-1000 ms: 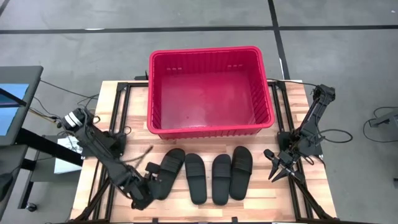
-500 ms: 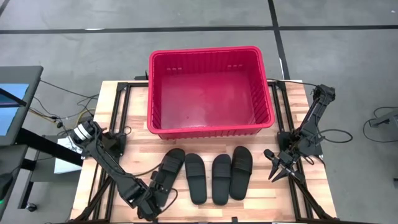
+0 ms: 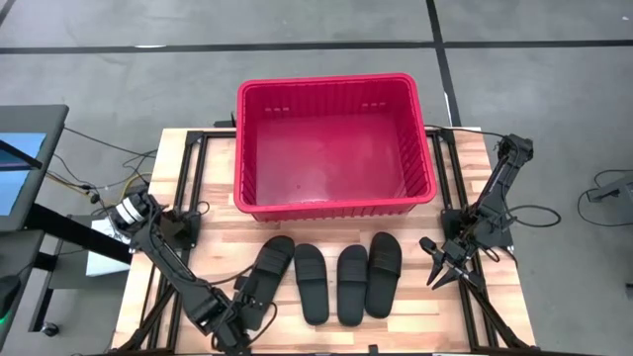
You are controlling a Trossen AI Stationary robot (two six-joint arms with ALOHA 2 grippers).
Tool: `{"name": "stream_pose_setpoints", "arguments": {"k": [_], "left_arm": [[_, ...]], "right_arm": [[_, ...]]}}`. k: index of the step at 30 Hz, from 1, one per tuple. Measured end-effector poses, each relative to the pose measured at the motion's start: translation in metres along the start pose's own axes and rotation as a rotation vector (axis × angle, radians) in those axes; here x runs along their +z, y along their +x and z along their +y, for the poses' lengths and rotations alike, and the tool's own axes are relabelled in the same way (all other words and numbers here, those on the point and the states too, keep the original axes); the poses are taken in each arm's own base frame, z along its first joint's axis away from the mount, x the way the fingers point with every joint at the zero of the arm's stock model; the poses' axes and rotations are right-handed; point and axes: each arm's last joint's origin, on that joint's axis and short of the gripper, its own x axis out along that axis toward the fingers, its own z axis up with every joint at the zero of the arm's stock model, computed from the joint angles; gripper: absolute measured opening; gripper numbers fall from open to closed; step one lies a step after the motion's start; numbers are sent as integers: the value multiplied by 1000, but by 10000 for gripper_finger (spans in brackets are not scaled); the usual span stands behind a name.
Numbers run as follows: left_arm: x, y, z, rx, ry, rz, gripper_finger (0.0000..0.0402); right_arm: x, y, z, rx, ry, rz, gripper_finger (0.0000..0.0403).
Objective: Pick and place slides into bin
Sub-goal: Put the black slides into the red bin
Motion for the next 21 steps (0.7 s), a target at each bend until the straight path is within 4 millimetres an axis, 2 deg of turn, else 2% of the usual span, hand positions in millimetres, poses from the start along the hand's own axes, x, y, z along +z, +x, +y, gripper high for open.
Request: {"name": "stream_pose_setpoints", "arguments": {"k": [9, 21], "left_arm": [[1, 2, 1, 85, -22, -53, 147], [-4, 49, -9, 85, -12, 72, 147]], "right_arm": [[0, 0, 0, 0, 0, 0, 61], [0, 0, 0, 0, 0, 0, 61]]}}
